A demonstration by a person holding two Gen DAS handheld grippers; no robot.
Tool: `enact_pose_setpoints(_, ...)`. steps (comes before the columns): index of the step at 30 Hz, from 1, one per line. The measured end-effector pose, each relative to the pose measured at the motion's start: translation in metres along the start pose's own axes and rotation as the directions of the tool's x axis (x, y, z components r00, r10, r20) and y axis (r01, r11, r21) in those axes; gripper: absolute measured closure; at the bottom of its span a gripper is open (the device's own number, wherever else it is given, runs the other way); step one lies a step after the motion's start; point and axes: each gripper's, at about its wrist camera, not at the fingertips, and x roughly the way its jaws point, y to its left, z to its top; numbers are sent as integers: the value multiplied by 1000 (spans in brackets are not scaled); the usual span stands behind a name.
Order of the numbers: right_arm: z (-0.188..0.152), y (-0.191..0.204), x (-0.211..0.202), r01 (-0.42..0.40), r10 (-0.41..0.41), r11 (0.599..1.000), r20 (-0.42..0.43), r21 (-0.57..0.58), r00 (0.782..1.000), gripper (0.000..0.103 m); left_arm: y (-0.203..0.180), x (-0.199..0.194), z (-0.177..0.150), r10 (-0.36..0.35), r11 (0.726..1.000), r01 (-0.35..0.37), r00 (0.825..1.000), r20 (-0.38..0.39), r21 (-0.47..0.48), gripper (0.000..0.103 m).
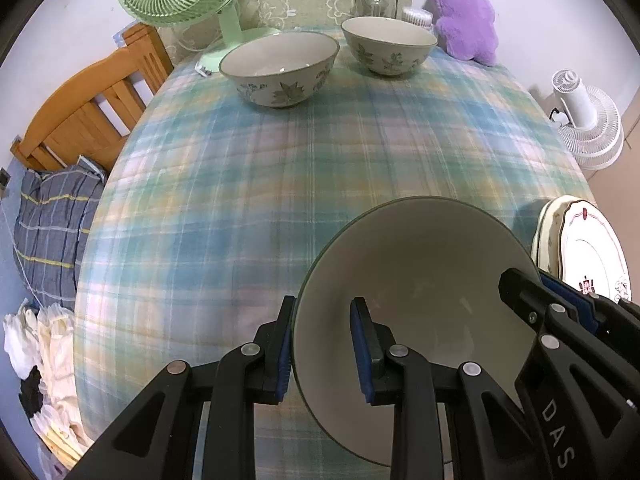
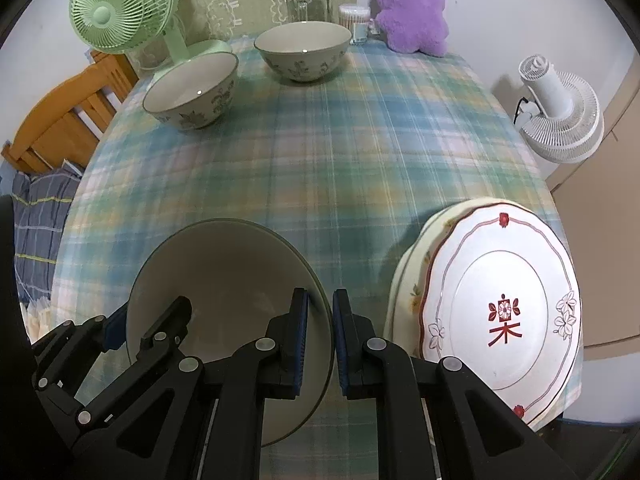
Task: Organize plates and bowls
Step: 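Lift the olive-rimmed bowl with both grippers and carry it beside the plate stack, then lower the bowl onto the table and open both grippers, then move both grippers to the second large bowl near the glass jar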
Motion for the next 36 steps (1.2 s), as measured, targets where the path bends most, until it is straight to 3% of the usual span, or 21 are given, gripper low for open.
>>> enact_pose_setpoints(8, -2, -5, 4, -27, 27, 1000, 6, -1, 1000, 87, -3, 0, -1, 30, 999, -30, 1000, 5, -19, 75)
enact_pose_setpoints(10, -2, -6, 4, -32, 32, 999, 6, 1, 999, 87, -4, -2, -2, 28, 999, -28, 1000, 8, -18, 64)
enact_pose_setpoints(12, -2, -5, 3, -40, 40, 999, 8, -7, 999, 86, -3, -3, -2, 20, 1000, -20, 1000, 6, -17, 45)
enact_pose_setpoints(14, -2, -5, 3, -53, 53, 998, 6, -17, 999, 77, -3, -6, -3, 9, 1000, -9, 1000, 9, -18, 35)
enact_pose_setpoints(16, -1, -6, 0, -41, 41, 999, 21, -20, 999, 38, -3, -11, -4, -2, 1000, 2, 1000, 19, -22, 28)
enact_pose_setpoints(18, -3, -8, -7, -20, 20, 1000, 63, -1, 998, 26, -3, -16, -4, -4, 1000, 5, 1000, 29, -22, 21)
enact_pose_setpoints(24, -1, -7, -21, -46, 47, 999, 90, -7, 995, 26, 1, -34, -2, -35, 999, 36, 997, 65, -23, 12)
enact_pose_setpoints(36, 20, 4, -59, -2, -5, 999, 143, 54, 990, 26, 17, -70, 30, -68, 997, 63, 987, 144, 37, 10)
